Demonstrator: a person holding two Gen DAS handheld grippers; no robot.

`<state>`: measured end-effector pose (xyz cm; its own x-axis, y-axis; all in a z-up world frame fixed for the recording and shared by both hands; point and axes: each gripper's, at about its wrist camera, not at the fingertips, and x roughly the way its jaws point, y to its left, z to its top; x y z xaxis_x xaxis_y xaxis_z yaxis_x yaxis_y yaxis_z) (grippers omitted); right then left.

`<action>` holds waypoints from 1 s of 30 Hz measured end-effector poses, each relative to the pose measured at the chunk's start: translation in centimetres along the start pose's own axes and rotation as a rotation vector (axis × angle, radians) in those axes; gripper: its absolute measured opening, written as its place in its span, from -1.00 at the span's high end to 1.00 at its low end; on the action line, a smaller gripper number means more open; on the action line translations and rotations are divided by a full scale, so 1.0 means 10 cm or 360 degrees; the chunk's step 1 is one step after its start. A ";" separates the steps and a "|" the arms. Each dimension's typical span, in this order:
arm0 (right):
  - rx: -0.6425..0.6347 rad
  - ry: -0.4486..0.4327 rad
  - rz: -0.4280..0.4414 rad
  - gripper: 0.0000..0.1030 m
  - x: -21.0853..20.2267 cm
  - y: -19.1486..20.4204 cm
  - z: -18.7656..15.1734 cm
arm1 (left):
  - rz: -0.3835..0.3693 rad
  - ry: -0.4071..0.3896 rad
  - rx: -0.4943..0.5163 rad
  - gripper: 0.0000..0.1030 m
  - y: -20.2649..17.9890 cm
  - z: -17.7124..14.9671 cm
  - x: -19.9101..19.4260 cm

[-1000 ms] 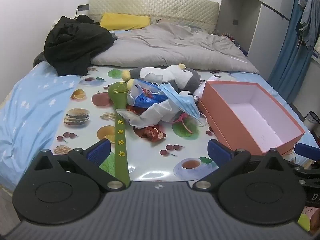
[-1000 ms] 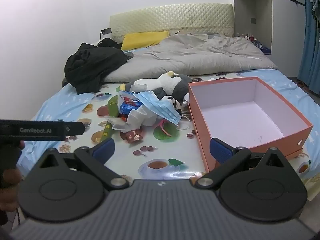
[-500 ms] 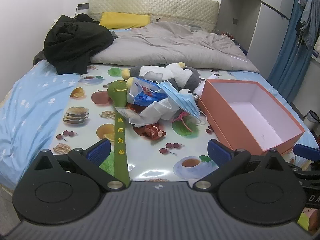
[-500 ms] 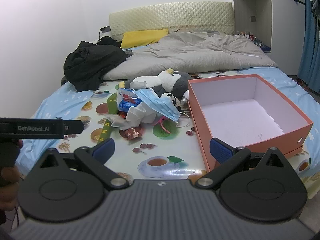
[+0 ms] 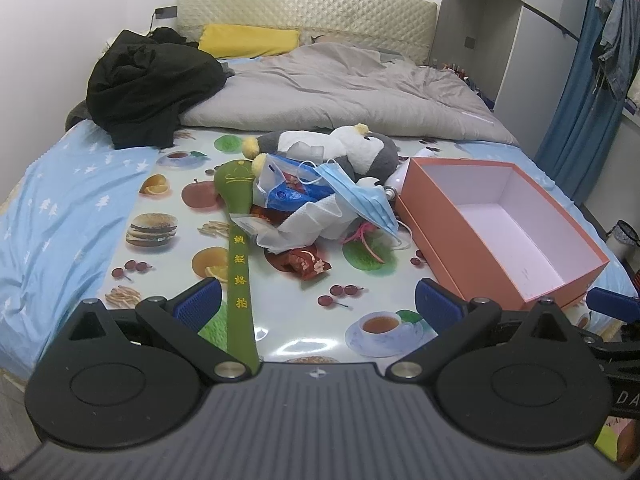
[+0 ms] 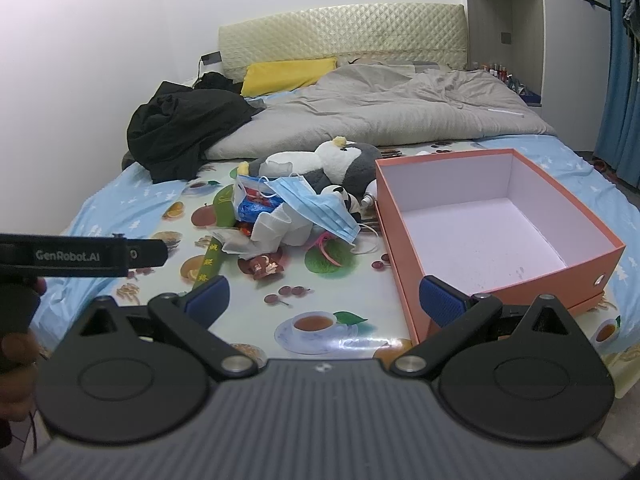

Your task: Organize soft objects

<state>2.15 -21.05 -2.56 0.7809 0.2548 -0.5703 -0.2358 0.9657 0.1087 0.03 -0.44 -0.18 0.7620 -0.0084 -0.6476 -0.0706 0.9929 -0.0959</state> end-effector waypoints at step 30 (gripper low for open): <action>0.0002 0.0008 0.0005 -1.00 0.01 -0.01 -0.02 | -0.0007 0.0027 -0.0010 -1.00 0.04 -0.04 0.03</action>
<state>2.19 -21.13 -2.80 0.7773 0.2573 -0.5741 -0.2374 0.9650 0.1111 -0.02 -0.05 -0.74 0.7514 -0.0149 -0.6597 -0.0711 0.9921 -0.1034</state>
